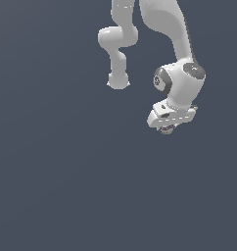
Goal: Pick up the object and move it to a goal position.
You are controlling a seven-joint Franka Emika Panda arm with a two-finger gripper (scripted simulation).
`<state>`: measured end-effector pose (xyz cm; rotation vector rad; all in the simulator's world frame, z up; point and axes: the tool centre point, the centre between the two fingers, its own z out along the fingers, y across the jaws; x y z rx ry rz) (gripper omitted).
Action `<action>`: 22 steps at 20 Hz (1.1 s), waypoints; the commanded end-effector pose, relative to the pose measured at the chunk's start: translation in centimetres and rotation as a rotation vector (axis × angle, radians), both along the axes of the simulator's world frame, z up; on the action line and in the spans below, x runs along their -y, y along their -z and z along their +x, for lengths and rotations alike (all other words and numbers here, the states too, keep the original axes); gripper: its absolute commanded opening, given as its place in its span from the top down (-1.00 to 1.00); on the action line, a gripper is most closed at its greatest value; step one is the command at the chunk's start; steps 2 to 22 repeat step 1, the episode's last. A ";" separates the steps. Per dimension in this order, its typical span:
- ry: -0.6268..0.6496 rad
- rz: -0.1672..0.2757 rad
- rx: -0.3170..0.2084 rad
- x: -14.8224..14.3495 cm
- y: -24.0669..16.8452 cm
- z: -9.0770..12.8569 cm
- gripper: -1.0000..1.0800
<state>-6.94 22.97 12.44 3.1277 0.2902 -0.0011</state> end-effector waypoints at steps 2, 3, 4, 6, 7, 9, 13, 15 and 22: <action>0.002 0.000 0.001 -0.3 -0.2 -0.1 1.00; 0.002 0.000 0.001 -0.3 -0.2 -0.1 1.00; 0.002 0.000 0.001 -0.3 -0.2 -0.1 1.00; 0.002 0.000 0.001 -0.3 -0.2 -0.1 1.00; 0.002 0.000 0.001 -0.3 -0.2 -0.1 1.00; 0.002 0.000 0.001 -0.3 -0.2 -0.1 1.00; 0.002 0.000 0.001 -0.3 -0.2 -0.1 1.00; 0.002 0.000 0.001 -0.3 -0.2 -0.1 1.00; 0.002 0.000 0.001 -0.3 -0.2 -0.1 1.00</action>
